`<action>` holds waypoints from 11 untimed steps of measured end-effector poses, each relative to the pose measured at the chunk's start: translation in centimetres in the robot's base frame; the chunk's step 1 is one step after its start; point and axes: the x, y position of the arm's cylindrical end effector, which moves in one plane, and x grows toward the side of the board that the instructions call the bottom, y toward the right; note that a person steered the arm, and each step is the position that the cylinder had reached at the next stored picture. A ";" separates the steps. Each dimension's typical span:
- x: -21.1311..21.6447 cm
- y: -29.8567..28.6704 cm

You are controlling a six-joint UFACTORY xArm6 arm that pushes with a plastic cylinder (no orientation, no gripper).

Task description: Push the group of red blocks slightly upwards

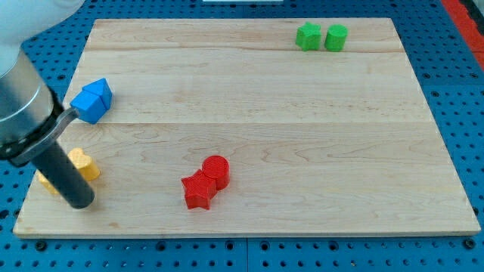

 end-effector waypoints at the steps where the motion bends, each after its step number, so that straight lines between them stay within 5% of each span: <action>1: -0.1 0.2; 3: 0.2 5.5; 5: 0.6 18.6; 7: 0.4 22.8; 8: -0.3 29.4; 11: -2.0 25.4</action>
